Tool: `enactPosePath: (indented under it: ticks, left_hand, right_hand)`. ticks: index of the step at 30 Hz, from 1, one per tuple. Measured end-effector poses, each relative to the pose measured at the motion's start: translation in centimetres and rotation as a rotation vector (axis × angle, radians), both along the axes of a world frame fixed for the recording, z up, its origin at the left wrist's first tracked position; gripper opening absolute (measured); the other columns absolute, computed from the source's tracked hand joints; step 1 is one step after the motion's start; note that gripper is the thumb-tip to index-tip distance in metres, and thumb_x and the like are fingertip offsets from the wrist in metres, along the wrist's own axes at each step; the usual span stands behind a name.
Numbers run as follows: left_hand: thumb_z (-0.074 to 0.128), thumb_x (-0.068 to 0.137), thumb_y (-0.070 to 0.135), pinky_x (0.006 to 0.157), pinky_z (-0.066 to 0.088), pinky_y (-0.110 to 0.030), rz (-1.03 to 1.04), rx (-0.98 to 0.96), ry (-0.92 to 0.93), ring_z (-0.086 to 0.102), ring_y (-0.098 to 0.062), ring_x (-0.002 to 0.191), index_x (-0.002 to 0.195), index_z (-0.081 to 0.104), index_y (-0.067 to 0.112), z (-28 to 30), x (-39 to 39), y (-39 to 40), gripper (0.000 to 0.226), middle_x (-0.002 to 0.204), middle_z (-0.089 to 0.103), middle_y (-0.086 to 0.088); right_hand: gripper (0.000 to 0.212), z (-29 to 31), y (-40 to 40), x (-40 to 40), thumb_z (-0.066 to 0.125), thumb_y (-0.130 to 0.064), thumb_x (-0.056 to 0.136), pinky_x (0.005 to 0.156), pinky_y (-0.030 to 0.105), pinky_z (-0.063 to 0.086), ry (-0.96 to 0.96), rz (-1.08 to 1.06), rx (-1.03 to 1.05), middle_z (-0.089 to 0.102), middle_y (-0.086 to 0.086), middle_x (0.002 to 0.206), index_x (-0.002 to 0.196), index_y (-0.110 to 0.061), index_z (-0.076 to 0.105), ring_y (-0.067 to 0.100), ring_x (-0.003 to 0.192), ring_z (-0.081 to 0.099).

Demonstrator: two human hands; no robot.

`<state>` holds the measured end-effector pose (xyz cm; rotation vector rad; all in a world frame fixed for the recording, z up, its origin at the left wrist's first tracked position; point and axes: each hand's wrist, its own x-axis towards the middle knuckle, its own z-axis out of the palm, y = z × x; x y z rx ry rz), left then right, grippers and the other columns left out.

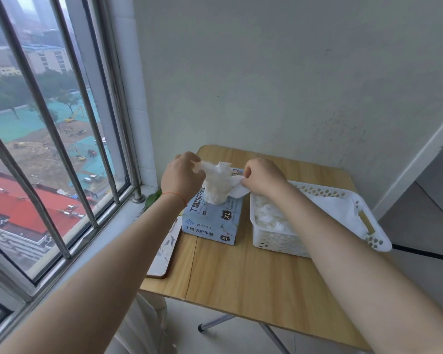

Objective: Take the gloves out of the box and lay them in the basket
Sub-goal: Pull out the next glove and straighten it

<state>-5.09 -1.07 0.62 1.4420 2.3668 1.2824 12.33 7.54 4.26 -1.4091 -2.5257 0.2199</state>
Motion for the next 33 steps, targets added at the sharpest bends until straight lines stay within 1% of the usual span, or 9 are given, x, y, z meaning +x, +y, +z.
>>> enactPosePath:
  ticks: [4, 8, 13, 15, 18, 22, 26, 28, 33]
  left_hand:
    - [0.068, 0.083, 0.029, 0.094, 0.039, -0.034, -0.268, 0.029, 0.209, 0.051, -0.021, 0.115, 0.125, 0.059, 0.024, 0.0, 1.9, -0.6, 0.043, 0.126, 0.057, 0.001]
    - [0.07, 0.083, 0.045, 0.101, 0.034, -0.038, -0.287, -0.21, 0.307, 0.051, -0.023, 0.117, 0.138, 0.048, 0.026, -1.0, 3.3, -0.7, 0.062, 0.131, 0.056, 0.001]
    - [0.074, 0.08, 0.04, 0.104, 0.035, -0.041, -0.3, -0.185, 0.274, 0.05, -0.025, 0.12, 0.142, 0.04, 0.025, -1.6, 4.0, -1.0, 0.072, 0.136, 0.052, 0.0]
    - [0.073, 0.081, 0.044, 0.105, 0.036, -0.042, -0.282, -0.154, 0.241, 0.049, -0.024, 0.123, 0.141, 0.043, 0.026, -1.8, 3.9, -0.7, 0.069, 0.136, 0.05, 0.0]
    - [0.069, 0.086, 0.044, 0.102, 0.038, -0.041, -0.225, -0.108, 0.188, 0.05, -0.024, 0.118, 0.128, 0.058, 0.026, -1.7, 3.3, -0.3, 0.047, 0.125, 0.055, -0.002]
    - [0.072, 0.084, 0.042, 0.095, 0.038, -0.034, -0.224, -0.043, 0.198, 0.049, -0.024, 0.114, 0.112, 0.066, 0.024, -1.2, 3.3, -0.2, 0.034, 0.121, 0.055, -0.001]
    - [0.074, 0.075, 0.055, 0.099, 0.037, -0.037, -0.27, -0.177, 0.287, 0.046, -0.021, 0.116, 0.128, 0.053, 0.027, -1.6, 4.5, 0.0, 0.063, 0.124, 0.054, 0.004]
    - [0.075, 0.075, 0.054, 0.101, 0.035, -0.037, -0.239, -0.243, 0.29, 0.044, -0.022, 0.119, 0.134, 0.047, 0.026, -1.8, 4.7, 0.2, 0.07, 0.127, 0.054, 0.003]
    - [0.069, 0.083, 0.042, 0.101, 0.034, -0.042, -0.242, -0.318, 0.301, 0.044, -0.024, 0.125, 0.139, 0.041, 0.028, -2.0, 3.2, 0.3, 0.065, 0.133, 0.053, 0.004]
  right_hand:
    - [0.014, 0.8, -0.4, 0.2, 0.065, -0.027, 0.088, 0.07, 0.027, 0.043, 0.265, 0.051, -0.171, 0.06, -0.001, 0.097, 0.095, -0.015, 0.063, 0.017, 0.088, 0.056]
    - [0.017, 1.0, -0.3, 0.1, 0.066, -0.029, 0.088, 0.07, 0.033, 0.05, 0.43, 0.045, -0.312, 0.066, 0.003, 0.088, 0.082, -0.019, 0.054, 0.021, 0.081, 0.064]
    - [0.01, 1.8, -0.2, 0.3, 0.065, -0.018, 0.089, 0.058, 0.021, 0.038, 0.639, -0.001, -0.143, 0.055, -0.005, 0.076, 0.085, -0.015, 0.056, 0.013, 0.072, 0.055]
    - [0.005, 2.1, -0.5, 0.6, 0.063, -0.018, 0.089, 0.058, 0.017, 0.035, 0.593, 0.018, -0.145, 0.052, -0.009, 0.079, 0.091, -0.016, 0.059, 0.007, 0.074, 0.052]
    - [0.015, 2.7, -0.8, 1.4, 0.064, -0.018, 0.087, 0.062, 0.02, 0.039, 0.295, 0.066, -0.216, 0.058, -0.006, 0.09, 0.101, -0.015, 0.067, 0.012, 0.083, 0.056]
    - [0.017, 2.9, -0.7, 1.9, 0.063, -0.016, 0.085, 0.05, 0.024, 0.035, 0.013, 0.042, -0.18, 0.059, 0.003, 0.08, 0.094, -0.003, 0.069, 0.019, 0.07, 0.052]
    - [0.019, 2.8, -0.8, 1.3, 0.06, -0.022, 0.088, 0.056, 0.028, 0.033, 0.193, 0.055, -0.226, 0.05, 0.006, 0.076, 0.086, -0.003, 0.06, 0.021, 0.067, 0.044]
    - [0.016, 2.2, -0.7, 0.8, 0.058, -0.025, 0.092, 0.06, 0.031, 0.042, 0.319, 0.078, -0.297, 0.056, 0.01, 0.077, 0.085, -0.01, 0.055, 0.023, 0.068, 0.054]
    - [0.01, 1.1, -0.4, 0.0, 0.052, -0.004, 0.095, 0.067, 0.031, 0.06, 0.691, 0.022, -0.533, 0.063, 0.012, 0.106, 0.103, -0.007, 0.054, 0.023, 0.073, 0.071]
